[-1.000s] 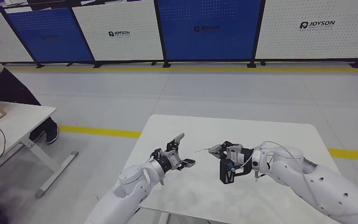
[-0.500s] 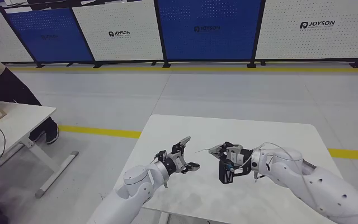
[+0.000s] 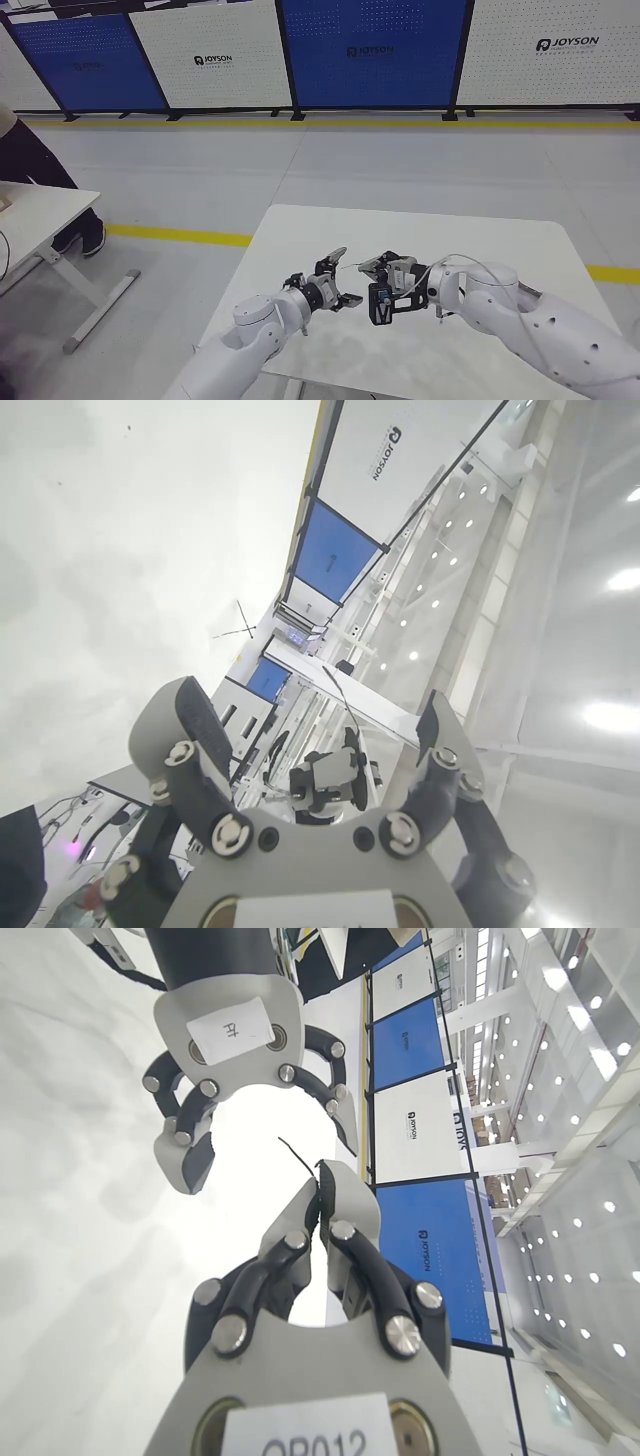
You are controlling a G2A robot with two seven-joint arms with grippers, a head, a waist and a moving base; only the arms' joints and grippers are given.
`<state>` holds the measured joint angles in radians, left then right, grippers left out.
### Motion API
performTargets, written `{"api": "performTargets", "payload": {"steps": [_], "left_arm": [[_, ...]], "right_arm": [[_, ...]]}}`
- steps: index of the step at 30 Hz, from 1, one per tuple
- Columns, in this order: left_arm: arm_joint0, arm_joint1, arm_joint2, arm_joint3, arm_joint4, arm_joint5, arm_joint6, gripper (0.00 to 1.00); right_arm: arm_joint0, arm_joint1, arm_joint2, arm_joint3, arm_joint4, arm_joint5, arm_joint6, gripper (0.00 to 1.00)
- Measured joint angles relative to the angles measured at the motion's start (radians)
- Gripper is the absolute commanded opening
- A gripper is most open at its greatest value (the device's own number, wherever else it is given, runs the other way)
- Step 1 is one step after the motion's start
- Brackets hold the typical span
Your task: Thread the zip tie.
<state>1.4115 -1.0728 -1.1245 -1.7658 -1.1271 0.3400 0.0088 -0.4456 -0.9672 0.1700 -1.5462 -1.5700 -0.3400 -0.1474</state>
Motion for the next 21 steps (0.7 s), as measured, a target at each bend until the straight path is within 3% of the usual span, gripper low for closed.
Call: {"api": "performTargets", "payload": {"steps": [8, 12, 13, 15, 17, 19, 20, 21], "left_arm": [[0.001, 0.0, -0.001, -0.001, 0.004, -0.001, -0.001, 1.0], [0.001, -0.004, -0.003, -0.014, 0.007, -0.037, -0.008, 1.0], [0.002, -0.004, -0.004, -0.018, 0.008, -0.048, -0.009, 0.91], [0.005, -0.006, -0.007, -0.025, 0.008, -0.066, -0.017, 0.45], [0.008, -0.007, -0.009, -0.026, 0.01, -0.07, -0.02, 0.32], [0.01, -0.008, -0.009, -0.026, 0.016, -0.068, -0.02, 0.26], [0.011, -0.008, -0.009, -0.026, 0.021, -0.067, -0.019, 0.11], [0.011, -0.009, -0.009, -0.025, 0.024, -0.068, -0.019, 0.05]], "right_arm": [[0.0, 0.0, 0.0, 0.0, 0.0, 0.0, -0.001, 0.0], [0.0, 0.0, 0.0, 0.0, 0.0, 0.0, -0.001, 0.0], [0.0, 0.0, 0.0, 0.0, 0.0, 0.0, -0.001, 0.0], [0.0, 0.0, 0.0, 0.0, 0.0, 0.0, -0.001, 0.0], [0.0, 0.0, 0.0, 0.0, 0.0, 0.0, -0.001, 0.0], [0.0, 0.0, 0.0, 0.0, 0.0, 0.0, -0.001, 0.0], [0.0, 0.0, 0.0, 0.0, 0.0, 0.0, -0.001, 0.0], [0.0, 0.0, 0.0, 0.0, 0.0, 0.0, -0.001, 0.0]]}}
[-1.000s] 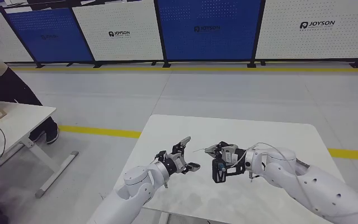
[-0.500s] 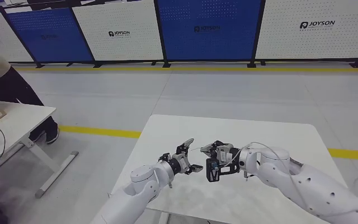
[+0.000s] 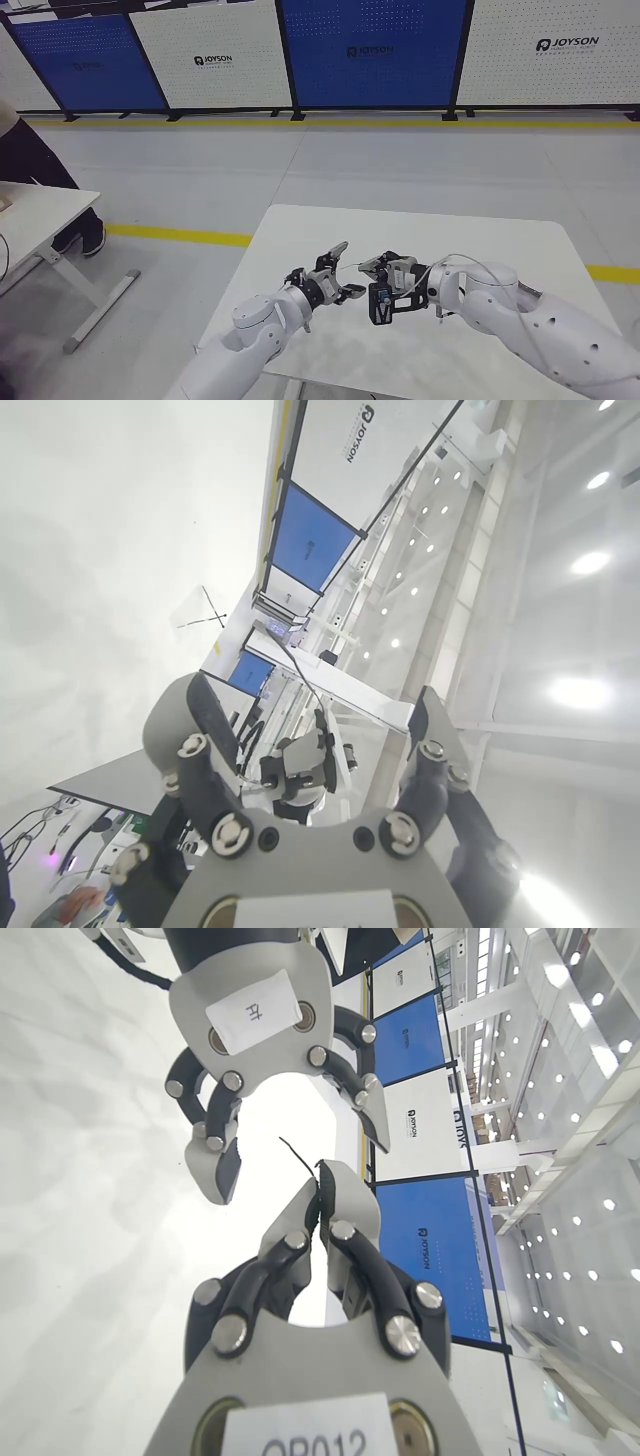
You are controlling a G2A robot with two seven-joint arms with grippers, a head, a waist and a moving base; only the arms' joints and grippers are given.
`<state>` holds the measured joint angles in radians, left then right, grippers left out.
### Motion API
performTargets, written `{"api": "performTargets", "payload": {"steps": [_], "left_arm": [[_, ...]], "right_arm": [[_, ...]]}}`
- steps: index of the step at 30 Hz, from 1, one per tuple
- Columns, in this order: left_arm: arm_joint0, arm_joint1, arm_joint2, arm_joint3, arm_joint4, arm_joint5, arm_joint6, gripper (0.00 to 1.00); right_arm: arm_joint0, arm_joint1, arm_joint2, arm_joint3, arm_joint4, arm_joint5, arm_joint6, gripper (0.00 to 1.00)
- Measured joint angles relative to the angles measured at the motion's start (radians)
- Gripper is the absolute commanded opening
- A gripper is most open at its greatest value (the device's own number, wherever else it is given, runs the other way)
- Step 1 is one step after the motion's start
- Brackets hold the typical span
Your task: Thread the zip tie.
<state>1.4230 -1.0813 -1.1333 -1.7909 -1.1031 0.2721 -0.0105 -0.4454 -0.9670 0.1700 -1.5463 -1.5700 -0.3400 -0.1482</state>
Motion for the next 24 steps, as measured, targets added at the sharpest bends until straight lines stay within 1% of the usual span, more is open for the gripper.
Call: {"api": "performTargets", "payload": {"steps": [8, 9, 21, 22, 23, 24], "left_arm": [[0.004, -0.004, -0.008, 0.006, 0.004, -0.004, -0.012, 0.04], [0.005, -0.004, -0.009, 0.005, 0.005, -0.004, -0.013, 0.0], [0.011, -0.009, -0.016, 0.003, 0.018, -0.001, -0.02, 0.0], [0.011, -0.01, -0.016, 0.004, 0.019, -0.001, -0.021, 0.0], [0.011, -0.01, -0.016, 0.005, 0.02, 0.0, -0.022, 0.0], [0.011, -0.011, -0.015, 0.005, 0.022, 0.0, -0.023, 0.0]], "right_arm": [[0.0, 0.0, 0.0, 0.0, 0.0, 0.0, 0.0, 0.0], [0.0, 0.0, 0.0, 0.0, 0.0, 0.0, 0.0, 0.0], [-0.001, 0.0, 0.0, 0.0, 0.0, 0.0, 0.0, 0.0], [-0.005, 0.0, 0.003, -0.001, 0.0, 0.002, 0.001, 0.25], [-0.014, -0.001, 0.009, -0.003, 0.0, 0.004, 0.002, 0.54], [-0.02, -0.001, 0.015, -0.004, 0.0, 0.003, 0.004, 0.98]]}}
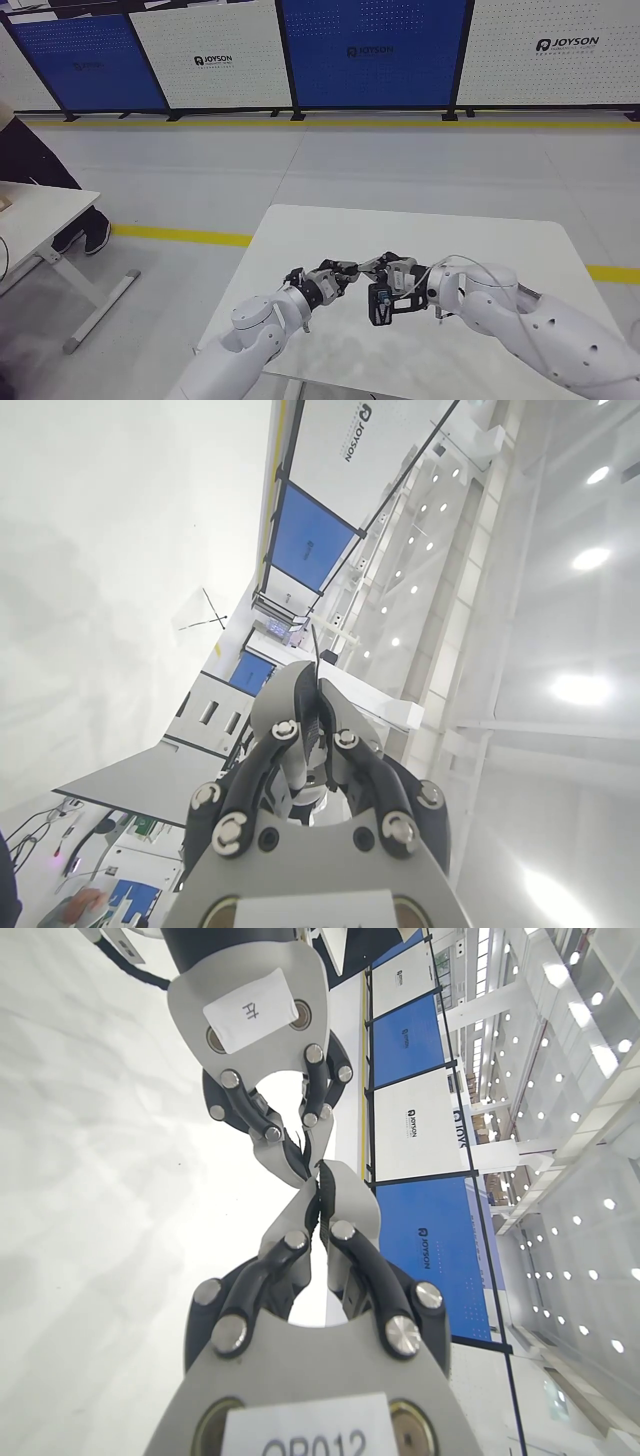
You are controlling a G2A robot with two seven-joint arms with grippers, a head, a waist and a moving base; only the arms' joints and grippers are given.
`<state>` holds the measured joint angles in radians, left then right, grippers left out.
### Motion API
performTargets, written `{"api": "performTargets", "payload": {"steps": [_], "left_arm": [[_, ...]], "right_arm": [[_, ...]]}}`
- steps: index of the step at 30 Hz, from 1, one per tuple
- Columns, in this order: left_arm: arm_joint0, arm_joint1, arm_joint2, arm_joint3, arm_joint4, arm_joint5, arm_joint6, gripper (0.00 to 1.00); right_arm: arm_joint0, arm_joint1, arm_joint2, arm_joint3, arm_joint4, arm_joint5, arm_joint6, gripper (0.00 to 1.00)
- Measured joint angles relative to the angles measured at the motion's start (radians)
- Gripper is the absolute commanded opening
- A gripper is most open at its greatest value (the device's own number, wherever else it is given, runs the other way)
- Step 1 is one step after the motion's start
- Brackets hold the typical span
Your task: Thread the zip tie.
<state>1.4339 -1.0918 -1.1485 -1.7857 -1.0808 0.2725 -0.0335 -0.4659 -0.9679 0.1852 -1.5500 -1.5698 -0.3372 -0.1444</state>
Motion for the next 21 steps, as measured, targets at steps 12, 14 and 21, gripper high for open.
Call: {"api": "performTargets", "payload": {"steps": [12, 14, 21], "left_arm": [[-0.009, -0.007, 0.017, 0.016, 0.126, -0.049, 0.064, 0.0], [-0.008, -0.008, 0.029, 0.019, 0.187, -0.07, 0.08, 0.0], [-0.009, -0.014, 0.086, 0.039, 0.397, -0.131, 0.141, 0.0]], "right_arm": [[-0.096, 0.04, 0.14, -0.014, 0.033, 0.034, -0.051, 1.0], [-0.128, 0.051, 0.18, -0.006, 0.097, 0.051, -0.053, 1.0], [-0.19, 0.065, 0.255, 0.019, 0.29, 0.039, -0.006, 1.0]]}}
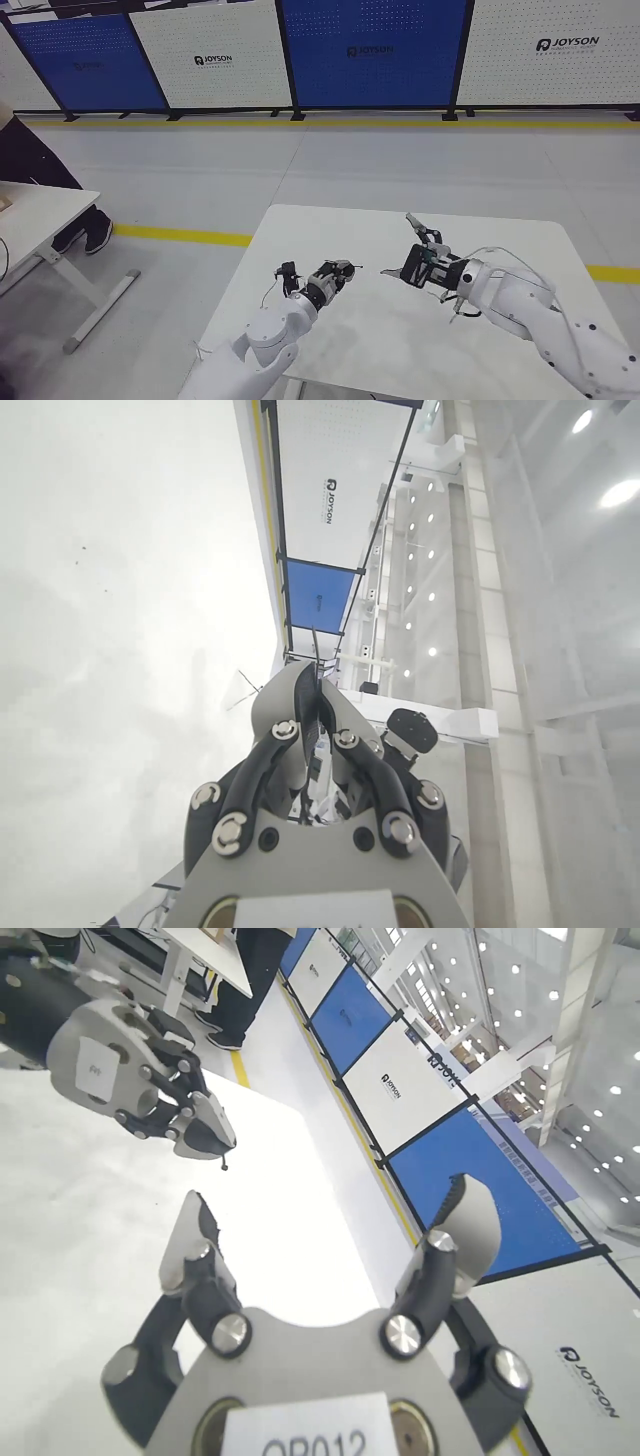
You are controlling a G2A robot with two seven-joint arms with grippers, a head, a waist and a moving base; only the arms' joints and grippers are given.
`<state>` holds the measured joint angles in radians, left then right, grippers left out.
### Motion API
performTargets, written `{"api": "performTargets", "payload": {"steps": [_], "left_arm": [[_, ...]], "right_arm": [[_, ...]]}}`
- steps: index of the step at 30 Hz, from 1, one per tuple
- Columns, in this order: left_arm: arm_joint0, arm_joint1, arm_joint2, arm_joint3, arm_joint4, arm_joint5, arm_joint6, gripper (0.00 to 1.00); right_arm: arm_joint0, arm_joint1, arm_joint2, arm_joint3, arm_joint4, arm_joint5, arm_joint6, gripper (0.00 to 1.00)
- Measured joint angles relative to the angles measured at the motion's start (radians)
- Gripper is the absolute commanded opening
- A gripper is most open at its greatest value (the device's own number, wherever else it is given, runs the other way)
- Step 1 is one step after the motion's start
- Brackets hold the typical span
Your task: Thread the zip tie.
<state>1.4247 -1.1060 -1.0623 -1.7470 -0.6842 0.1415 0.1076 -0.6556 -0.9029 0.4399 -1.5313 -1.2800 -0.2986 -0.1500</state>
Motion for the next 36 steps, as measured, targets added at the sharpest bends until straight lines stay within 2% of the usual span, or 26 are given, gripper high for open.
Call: {"api": "performTargets", "payload": {"steps": [8, 10, 13, 17, 22, 25, 27, 29, 36], "left_arm": [[0.0, 0.0, -0.001, 0.0, -0.003, 0.001, -0.001, 0.0], [-0.001, 0.0, 0.001, 0.003, 0.02, -0.013, 0.005, 0.0], [0.009, -0.001, 0.021, 0.01, 0.151, -0.076, 0.034, 0.0], [0.025, -0.005, 0.043, 0.016, 0.282, -0.138, 0.069, 0.0], [0.02, -0.011, 0.049, 0.037, 0.312, -0.133, 0.063, 0.0], [0.019, -0.015, 0.051, 0.041, 0.313, -0.132, 0.058, 0.0], [0.02, -0.018, 0.048, 0.039, 0.298, -0.137, 0.062, 0.0], [0.02, -0.019, 0.046, 0.039, 0.29, -0.138, 0.066, 0.0], [0.02, -0.019, 0.047, 0.039, 0.29, -0.138, 0.065, 0.0]], "right_arm": [[0.001, 0.0, -0.001, 0.0, -0.007, 0.001, -0.002, 1.0], [-0.007, -0.001, 0.006, 0.003, 0.005, -0.007, -0.011, 1.0], [-0.03, -0.002, 0.031, 0.025, 0.139, -0.049, -0.062, 1.0], [-0.019, 0.0, -0.021, 0.021, 0.427, -0.041, -0.013, 1.0], [0.061, 0.006, -0.121, 0.019, 0.813, -0.041, 0.177, 1.0], [0.097, 0.001, -0.147, 0.063, 1.033, -0.041, 0.288, 1.0], [0.102, -0.014, -0.156, 0.082, 1.168, -0.041, 0.358, 1.0], [0.103, -0.019, -0.158, 0.09, 1.233, -0.041, 0.405, 1.0], [0.103, -0.019, -0.157, 0.089, 1.223, -0.041, 0.387, 1.0]]}}
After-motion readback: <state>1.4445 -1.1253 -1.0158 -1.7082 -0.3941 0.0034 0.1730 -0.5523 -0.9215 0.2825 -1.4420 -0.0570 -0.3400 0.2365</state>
